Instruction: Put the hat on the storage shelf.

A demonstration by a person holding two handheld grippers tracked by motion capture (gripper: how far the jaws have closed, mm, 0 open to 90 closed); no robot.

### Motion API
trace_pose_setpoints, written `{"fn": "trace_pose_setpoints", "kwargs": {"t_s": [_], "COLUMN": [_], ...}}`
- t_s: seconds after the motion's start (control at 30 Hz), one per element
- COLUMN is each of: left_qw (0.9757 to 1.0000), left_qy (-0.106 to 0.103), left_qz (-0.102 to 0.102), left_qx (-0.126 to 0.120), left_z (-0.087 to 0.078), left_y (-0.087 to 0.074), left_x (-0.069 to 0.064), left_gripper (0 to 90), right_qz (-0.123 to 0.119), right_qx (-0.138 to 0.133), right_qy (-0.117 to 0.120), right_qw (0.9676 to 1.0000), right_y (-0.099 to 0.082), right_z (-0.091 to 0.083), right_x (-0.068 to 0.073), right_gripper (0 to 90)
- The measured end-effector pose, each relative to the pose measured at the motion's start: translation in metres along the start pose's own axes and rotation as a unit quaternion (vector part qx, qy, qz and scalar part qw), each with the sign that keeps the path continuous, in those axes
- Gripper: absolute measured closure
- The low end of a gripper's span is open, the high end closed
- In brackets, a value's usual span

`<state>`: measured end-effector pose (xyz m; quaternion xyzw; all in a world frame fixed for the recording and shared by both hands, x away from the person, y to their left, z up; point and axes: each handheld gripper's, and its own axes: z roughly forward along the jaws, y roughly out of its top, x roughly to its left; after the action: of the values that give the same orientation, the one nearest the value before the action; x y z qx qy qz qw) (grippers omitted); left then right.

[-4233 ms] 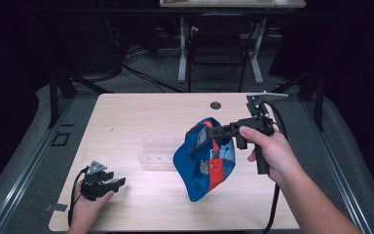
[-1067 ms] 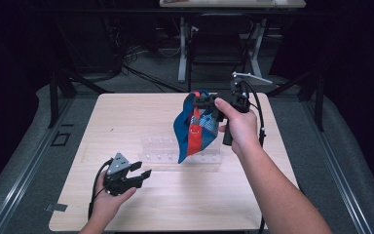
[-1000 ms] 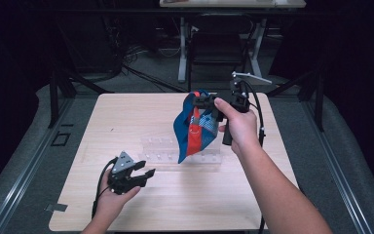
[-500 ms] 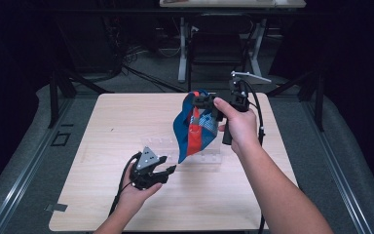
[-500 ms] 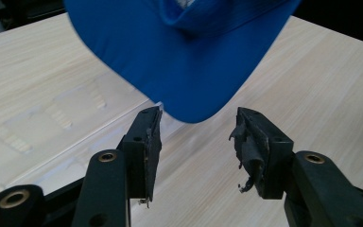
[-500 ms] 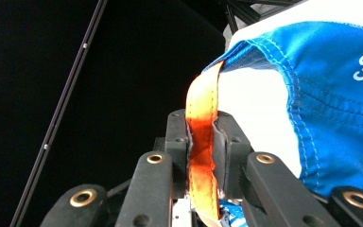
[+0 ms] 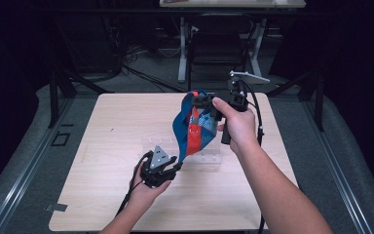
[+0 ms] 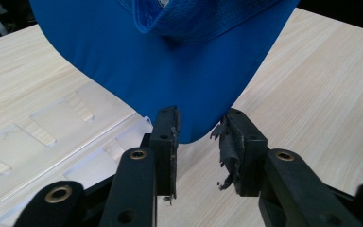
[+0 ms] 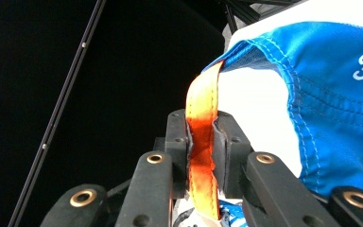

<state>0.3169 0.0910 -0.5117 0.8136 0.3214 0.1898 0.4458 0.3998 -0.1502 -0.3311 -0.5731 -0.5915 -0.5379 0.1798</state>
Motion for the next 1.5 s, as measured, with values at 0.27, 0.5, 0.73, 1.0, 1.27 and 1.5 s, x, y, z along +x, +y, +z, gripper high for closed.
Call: {"fn": "trace_pose_setpoints", "kwargs": {"t_s": [0.27, 0.5, 0.73, 1.0, 1.27, 1.5], "left_qw": [0.9999, 0.9999, 0.9999, 0.9999, 0.9999, 0.9999], "left_qy": [-0.005, -0.003, 0.002, 0.004, 0.004, 0.005], "left_qz": [0.012, 0.015, 0.016, 0.008, 0.003, 0.0], "left_qx": [0.006, 0.0, 0.006, 0.006, 0.009, 0.013], "left_z": [0.001, -0.004, -0.005, -0.003, -0.001, 0.0], "left_y": [-0.001, -0.004, -0.006, -0.009, -0.014, -0.018], "left_x": [0.0, 0.005, 0.009, 0.011, 0.011, 0.013], "left_gripper": [79.3, 83.4, 85.1, 85.2, 82.0, 83.6], "right_qz": [0.001, 0.0, 0.002, 0.008, 0.012, 0.018], "right_qx": [-0.004, -0.004, -0.001, 0.0, 0.003, 0.008], "right_qy": [0.0, 0.0, -0.002, -0.003, -0.009, -0.011], "right_qw": [1.0, 1.0, 1.0, 1.0, 0.9999, 0.9998], "right_y": [0.0, 0.0, -0.001, -0.001, -0.004, -0.004], "right_z": [-0.001, -0.001, 0.003, 0.01, 0.013, 0.018], "right_x": [-0.001, -0.001, -0.003, -0.009, -0.016, -0.021], "right_gripper": [77.8, 77.8, 77.8, 77.7, 77.7, 77.7]}}
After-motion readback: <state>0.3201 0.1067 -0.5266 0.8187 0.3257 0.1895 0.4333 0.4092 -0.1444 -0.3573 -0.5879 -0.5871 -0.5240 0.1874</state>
